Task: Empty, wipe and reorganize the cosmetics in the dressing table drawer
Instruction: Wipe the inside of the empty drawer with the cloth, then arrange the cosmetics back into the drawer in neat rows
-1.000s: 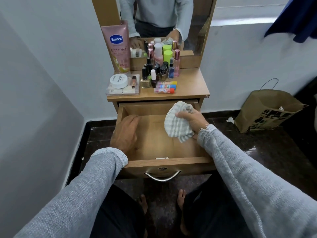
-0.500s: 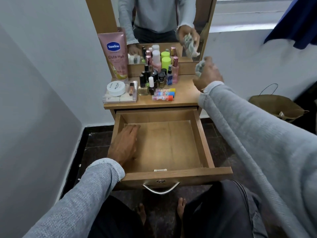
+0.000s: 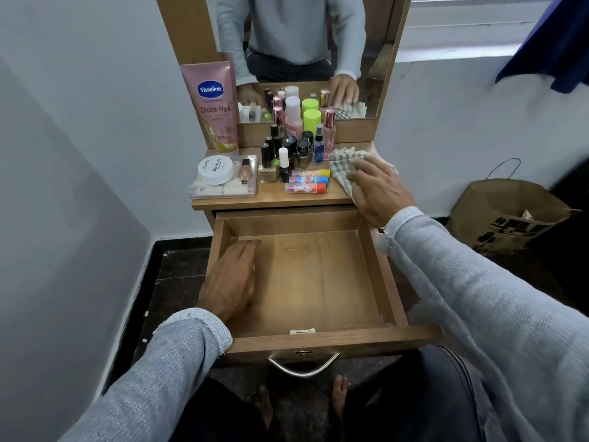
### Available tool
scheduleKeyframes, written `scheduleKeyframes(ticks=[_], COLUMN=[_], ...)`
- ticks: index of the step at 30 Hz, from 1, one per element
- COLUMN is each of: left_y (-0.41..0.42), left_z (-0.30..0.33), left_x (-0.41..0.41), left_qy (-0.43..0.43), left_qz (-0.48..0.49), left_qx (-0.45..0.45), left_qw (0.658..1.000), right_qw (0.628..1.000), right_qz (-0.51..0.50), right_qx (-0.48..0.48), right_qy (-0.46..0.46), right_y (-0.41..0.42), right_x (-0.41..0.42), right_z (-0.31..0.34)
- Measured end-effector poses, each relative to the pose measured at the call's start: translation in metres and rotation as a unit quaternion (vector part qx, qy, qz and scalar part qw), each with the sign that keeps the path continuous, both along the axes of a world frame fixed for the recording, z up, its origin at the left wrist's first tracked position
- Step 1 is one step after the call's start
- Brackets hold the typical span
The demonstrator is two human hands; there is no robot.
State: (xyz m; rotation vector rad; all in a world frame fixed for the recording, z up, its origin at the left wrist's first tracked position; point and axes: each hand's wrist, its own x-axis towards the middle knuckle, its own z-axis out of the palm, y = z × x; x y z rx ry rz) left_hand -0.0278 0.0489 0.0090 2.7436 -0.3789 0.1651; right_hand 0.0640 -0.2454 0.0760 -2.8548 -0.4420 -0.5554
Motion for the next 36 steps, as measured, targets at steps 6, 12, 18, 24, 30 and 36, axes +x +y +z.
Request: scheduleKeyframes(ticks=[6,12,18,24,30,36], left_y=[-0.001,-0.001,0.001,0.0,0.0,-0.002], left_z=[0.002,0.0,-0.003,-0.005,-0.003,0.005], left_x=[-0.001,-0.001,0.001,0.003,0.002,0.002], left_qy=[0.0,0.003,0.002,-0.003,-0.012,-0.061], left_qz=[0.004,0.006,0.005,0.005,0.006,-0.002], left_qx=[-0.005,-0.004,-0.003,-0.006,-0.013,-0.029], left_qw=[1.0,1.0,1.0,1.0,1.0,0.998], right_qw=[0.992,0.978,0.972,0.973,0.972,0.972], right_qz=[-0.084,-0.161,-0.172,-0.18,-0.176,-0.125], right_qx=[-0.003,0.002,0.044,0.043,0.052,0.167], right_qy=[0.092,0.135,0.153,0.139,0.146,0.112], right_y=[0.004,0.017,0.024,0.026,0.026,0.02], right_x=[0.015,0.034,0.031,0.028,0.027,0.019], right_z=[-0.007,-0.008,-0.014,-0.018,-0.018,-0.002])
